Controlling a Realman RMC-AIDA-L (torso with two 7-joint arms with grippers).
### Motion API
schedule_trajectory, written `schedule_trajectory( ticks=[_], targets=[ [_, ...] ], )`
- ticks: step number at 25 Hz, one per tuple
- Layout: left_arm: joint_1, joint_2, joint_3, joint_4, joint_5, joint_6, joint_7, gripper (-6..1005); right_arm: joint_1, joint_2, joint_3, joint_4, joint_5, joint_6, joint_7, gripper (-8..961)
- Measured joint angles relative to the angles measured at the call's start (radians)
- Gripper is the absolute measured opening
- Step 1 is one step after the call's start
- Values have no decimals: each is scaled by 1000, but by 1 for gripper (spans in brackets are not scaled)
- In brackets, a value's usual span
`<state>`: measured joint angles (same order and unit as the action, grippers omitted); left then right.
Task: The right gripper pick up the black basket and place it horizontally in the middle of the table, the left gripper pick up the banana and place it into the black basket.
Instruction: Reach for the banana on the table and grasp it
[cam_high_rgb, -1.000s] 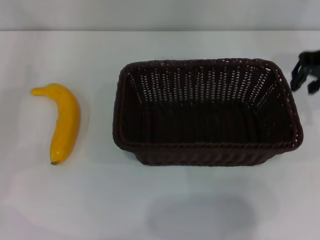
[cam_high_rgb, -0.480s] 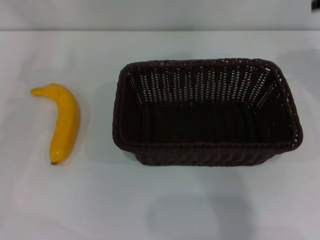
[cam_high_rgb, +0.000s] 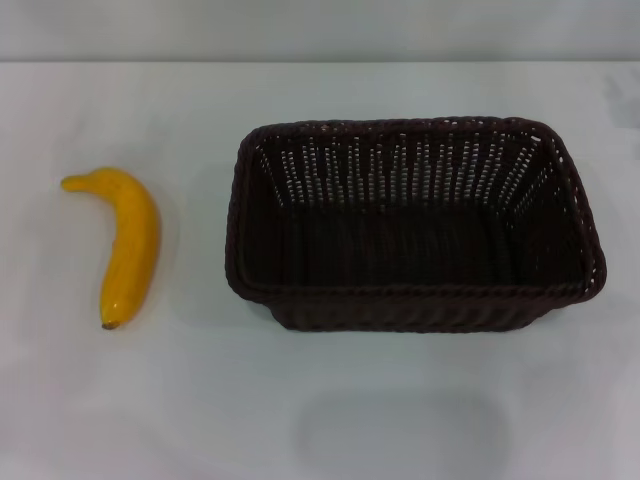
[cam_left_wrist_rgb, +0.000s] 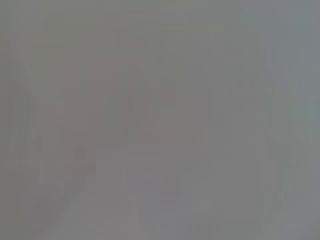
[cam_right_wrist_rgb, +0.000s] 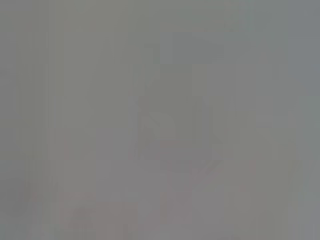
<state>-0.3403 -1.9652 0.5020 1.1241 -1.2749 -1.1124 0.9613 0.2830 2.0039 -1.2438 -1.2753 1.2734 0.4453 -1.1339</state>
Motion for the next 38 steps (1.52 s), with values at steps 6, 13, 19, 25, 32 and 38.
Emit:
schedule_trajectory(
  ticks=[6,13,19,25,32,38],
  targets=[
    [-97,38,1,88,284,-203,-269,834,60,4,190,306,455,100,-550,423],
    [-252,97,44,72,604,-393,-481,825,95,5,440,589,734,430,-1060,565],
    [-383,123,152,-12,845,-513,-589,820,85,5,527,705,865,597,-1275,843],
    [-515,113,156,-207,922,-531,-601,814,63,4,555,733,881,623,-1344,832],
    [-574,79,166,-331,1008,-509,-653,809,56,4,560,743,885,625,-1389,833],
    [-587,61,214,-398,1032,-464,-706,803,56,4,570,744,890,626,-1408,832]
  ],
)
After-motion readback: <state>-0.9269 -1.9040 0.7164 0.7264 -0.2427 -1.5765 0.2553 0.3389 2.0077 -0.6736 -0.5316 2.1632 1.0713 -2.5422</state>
